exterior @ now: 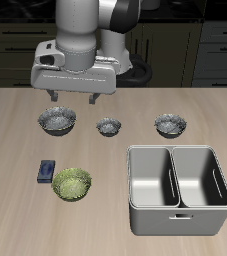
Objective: Place the green bowl in the left side of the drainer
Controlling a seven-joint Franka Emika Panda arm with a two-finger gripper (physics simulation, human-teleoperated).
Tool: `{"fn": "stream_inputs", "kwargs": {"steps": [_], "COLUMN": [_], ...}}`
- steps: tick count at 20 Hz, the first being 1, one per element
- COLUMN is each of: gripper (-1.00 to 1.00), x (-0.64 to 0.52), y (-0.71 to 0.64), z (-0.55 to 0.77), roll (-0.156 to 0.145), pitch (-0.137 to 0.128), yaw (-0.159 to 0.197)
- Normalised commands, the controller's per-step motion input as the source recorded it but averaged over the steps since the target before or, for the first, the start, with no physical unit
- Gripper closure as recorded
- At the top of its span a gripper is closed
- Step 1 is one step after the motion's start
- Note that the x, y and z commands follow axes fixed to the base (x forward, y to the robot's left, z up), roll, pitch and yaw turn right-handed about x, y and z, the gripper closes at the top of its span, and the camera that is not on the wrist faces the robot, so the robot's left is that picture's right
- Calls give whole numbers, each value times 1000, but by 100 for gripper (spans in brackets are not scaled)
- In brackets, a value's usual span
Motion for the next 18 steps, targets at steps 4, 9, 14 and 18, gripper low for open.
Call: {"fn": "stream_inputs", "kwargs": {"steps": [4,9,14,18], "gripper": [-100,-100,-100,-100], "x": [173,142,98,13], "y": [-36,-84,-71,-15], "z": [72,94,-10,41], "roll": [-9,13,48,33], "pitch": [-21,-35,-17,-38], "yaw": [-3,13,37,-6]}}
